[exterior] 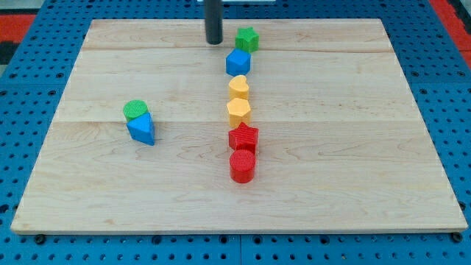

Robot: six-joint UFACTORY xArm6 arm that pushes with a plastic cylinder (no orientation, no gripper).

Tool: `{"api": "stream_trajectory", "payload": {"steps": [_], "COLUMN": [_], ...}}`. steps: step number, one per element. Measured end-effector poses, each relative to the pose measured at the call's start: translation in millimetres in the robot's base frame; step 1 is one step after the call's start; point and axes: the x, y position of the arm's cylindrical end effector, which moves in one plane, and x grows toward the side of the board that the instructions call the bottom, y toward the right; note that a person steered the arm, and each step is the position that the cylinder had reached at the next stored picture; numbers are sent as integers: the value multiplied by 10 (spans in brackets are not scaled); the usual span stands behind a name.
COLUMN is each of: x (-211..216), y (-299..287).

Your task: Separate green circle and blue triangle

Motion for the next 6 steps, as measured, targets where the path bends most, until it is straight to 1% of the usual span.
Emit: {"api": "stream_trajectory", "payload": {"steps": [1,3,4,6], "x": [246,928,1340,2024], "y": [-358,-849,-884,-928]}}
